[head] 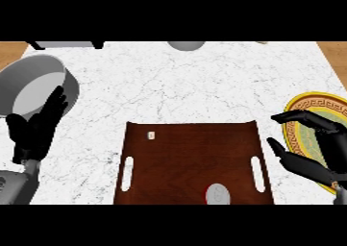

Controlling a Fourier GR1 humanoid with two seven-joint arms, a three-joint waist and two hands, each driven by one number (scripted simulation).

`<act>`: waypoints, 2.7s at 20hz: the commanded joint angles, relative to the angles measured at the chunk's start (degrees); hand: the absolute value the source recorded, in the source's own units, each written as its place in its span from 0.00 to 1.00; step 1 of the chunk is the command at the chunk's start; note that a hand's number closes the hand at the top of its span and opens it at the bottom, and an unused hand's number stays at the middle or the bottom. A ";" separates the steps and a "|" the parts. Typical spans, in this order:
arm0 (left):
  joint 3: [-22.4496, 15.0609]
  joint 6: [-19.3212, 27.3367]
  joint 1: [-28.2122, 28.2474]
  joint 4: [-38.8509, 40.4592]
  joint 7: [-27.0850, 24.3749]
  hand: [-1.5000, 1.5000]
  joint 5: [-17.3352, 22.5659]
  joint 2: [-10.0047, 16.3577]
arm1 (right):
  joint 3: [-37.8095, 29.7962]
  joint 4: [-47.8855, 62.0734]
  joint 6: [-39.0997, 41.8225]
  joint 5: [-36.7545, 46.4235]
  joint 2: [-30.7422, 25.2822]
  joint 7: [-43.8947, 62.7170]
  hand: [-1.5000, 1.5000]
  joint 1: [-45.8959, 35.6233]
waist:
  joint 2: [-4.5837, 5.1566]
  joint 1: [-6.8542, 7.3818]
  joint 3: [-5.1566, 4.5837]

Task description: Pick the can from the tray and place it in the plate

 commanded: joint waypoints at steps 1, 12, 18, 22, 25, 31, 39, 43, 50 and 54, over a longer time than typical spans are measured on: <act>0.23 0.30 -1.47 1.25 1.08 0.50 0.75 -1.98 | -2.37 -0.07 -8.44 -0.45 8.76 -10.12 0.00 8.61 | 0.69 -1.11 0.53; 2.56 -3.84 2.32 -0.46 0.66 0.50 0.86 -2.37 | 9.06 -6.27 -3.72 18.87 0.66 -16.82 0.00 25.38 | 0.69 1.18 0.29; 2.60 -2.73 0.58 -2.32 4.13 0.50 -2.20 -4.34 | 13.20 -16.14 -0.89 25.58 1.19 -2.95 0.00 23.85 | 0.76 1.27 0.32; 2.40 -2.33 -0.12 -1.73 4.64 0.50 -3.49 -5.57 | 17.06 -19.32 3.14 29.44 0.48 5.23 0.00 24.40 | 0.76 1.24 0.31; 1.82 -1.98 1.68 -6.68 7.73 0.50 -3.51 -5.19 | 17.69 -13.78 6.90 31.38 0.88 10.99 0.00 17.33 | 0.81 2.00 0.33; 2.48 -2.78 2.93 -6.46 6.36 0.50 -5.04 -6.76 | 22.13 -12.80 8.41 41.81 2.27 17.99 0.00 14.72 | 0.74 1.79 0.35; 6.50 -5.61 2.09 -3.60 4.56 0.50 -5.61 -7.79 | 25.96 -8.93 14.83 45.53 5.27 24.29 0.00 10.85 | 0.81 1.62 0.35; 8.24 -6.87 -0.58 -0.55 5.41 0.50 -7.05 -8.78 | 27.82 -12.67 20.04 45.76 7.85 29.93 0.00 9.62 | 0.79 1.43 0.34; 10.92 -9.24 0.30 -1.68 6.06 0.50 -9.31 -9.98 | 26.84 -6.62 17.94 49.31 9.76 28.13 0.00 8.02 | 0.78 1.42 0.35; 10.00 -7.95 -0.28 -2.57 7.57 0.50 -12.08 -13.07 | 27.34 -2.67 15.80 51.62 10.14 25.78 0.00 8.08 | 0.79 1.39 0.36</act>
